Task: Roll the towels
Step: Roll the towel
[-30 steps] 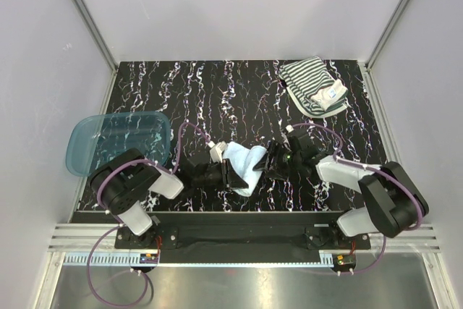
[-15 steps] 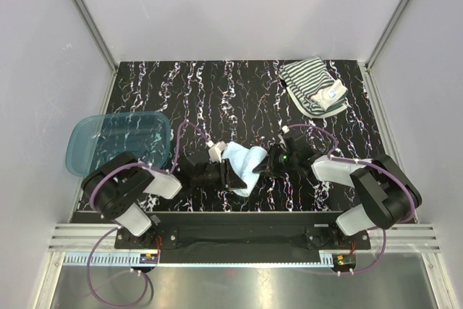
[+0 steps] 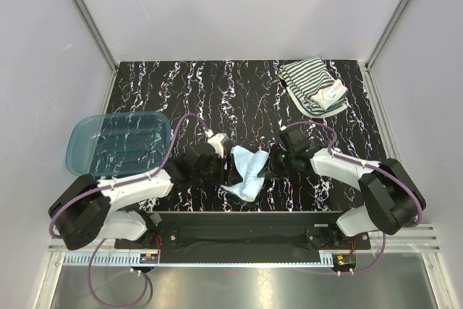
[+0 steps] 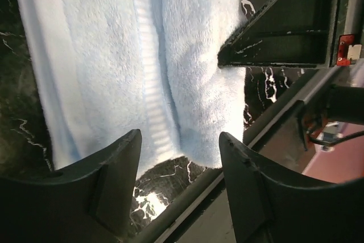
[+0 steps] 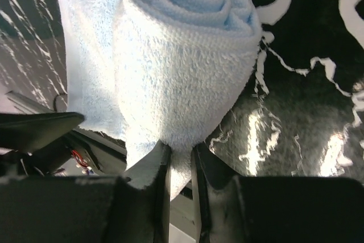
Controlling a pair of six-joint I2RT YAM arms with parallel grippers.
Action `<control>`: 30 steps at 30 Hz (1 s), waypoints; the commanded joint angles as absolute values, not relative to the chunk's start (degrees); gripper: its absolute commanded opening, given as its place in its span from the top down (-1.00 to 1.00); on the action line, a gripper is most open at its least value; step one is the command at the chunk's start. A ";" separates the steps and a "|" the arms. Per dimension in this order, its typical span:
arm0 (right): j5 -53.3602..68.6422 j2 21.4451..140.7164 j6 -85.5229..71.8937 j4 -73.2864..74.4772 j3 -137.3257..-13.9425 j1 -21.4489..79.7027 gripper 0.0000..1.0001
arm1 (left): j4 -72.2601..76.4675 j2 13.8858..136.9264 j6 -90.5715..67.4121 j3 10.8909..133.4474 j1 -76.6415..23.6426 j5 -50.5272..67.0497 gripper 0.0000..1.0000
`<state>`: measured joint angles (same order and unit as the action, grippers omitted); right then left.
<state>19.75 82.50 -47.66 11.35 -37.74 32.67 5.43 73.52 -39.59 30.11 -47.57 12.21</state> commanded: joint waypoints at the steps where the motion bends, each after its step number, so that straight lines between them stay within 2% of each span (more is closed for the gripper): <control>1: 14.86 80.68 -45.44 23.72 -41.83 33.75 0.84 | -5.53 68.91 -34.02 35.24 -51.14 0.20 -0.25; 10: 11.17 82.00 -44.74 33.92 -46.84 34.36 0.81 | -12.65 67.94 -30.06 42.01 -63.80 -19.92 -0.29; 16: 8.88 82.97 -45.18 38.67 -50.53 35.16 0.79 | -15.20 72.85 -29.27 47.10 -70.92 -26.87 -0.29; 24: 9.14 84.20 -45.61 39.20 -52.56 35.59 0.79 | -15.03 80.05 -28.39 52.47 -79.79 -29.97 -0.31; 30: 9.23 84.55 -45.62 39.29 -53.09 35.95 0.78 | -15.03 85.86 -27.95 56.86 -82.88 -30.94 -0.32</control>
